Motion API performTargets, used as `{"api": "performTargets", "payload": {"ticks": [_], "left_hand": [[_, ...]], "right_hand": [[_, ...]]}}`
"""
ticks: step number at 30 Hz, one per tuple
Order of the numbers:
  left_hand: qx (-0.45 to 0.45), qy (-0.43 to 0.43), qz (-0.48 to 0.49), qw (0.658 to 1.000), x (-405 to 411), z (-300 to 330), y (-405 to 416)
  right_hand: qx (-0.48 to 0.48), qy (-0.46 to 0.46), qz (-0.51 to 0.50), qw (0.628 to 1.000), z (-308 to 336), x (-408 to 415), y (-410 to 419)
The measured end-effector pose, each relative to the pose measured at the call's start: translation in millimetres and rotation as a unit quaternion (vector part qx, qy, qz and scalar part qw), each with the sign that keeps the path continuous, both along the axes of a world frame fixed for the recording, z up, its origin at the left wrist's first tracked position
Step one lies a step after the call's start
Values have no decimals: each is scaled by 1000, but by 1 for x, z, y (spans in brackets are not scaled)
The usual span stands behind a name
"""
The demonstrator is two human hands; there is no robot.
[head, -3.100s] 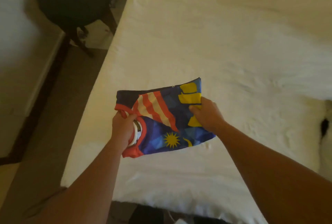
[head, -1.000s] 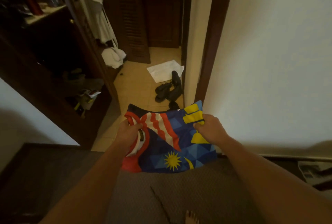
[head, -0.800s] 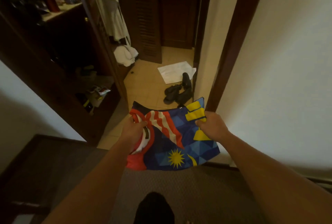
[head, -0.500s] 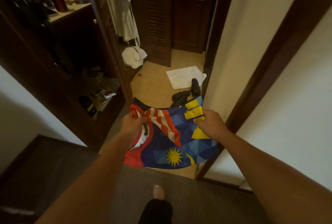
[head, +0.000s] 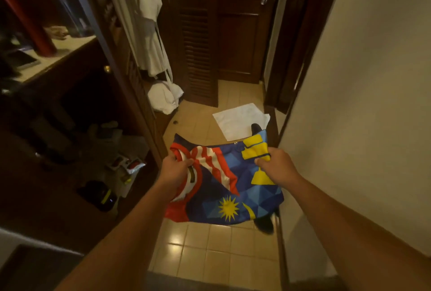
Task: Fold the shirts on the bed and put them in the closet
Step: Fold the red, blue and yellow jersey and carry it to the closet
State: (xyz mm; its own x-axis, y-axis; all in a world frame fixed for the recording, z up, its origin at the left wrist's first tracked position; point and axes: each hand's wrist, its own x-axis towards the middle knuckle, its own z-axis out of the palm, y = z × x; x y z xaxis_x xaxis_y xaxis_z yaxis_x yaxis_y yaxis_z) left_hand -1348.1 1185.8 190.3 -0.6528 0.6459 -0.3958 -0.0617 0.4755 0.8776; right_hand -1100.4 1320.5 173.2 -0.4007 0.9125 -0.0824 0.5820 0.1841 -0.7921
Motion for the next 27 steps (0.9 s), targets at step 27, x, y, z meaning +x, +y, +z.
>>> {"api": "performTargets", "payload": {"ticks": [27], "left_hand": [[14,-2,49,999,-185,26,327]], "right_hand": [[-51,3,23,998,-3,-209,365]]}}
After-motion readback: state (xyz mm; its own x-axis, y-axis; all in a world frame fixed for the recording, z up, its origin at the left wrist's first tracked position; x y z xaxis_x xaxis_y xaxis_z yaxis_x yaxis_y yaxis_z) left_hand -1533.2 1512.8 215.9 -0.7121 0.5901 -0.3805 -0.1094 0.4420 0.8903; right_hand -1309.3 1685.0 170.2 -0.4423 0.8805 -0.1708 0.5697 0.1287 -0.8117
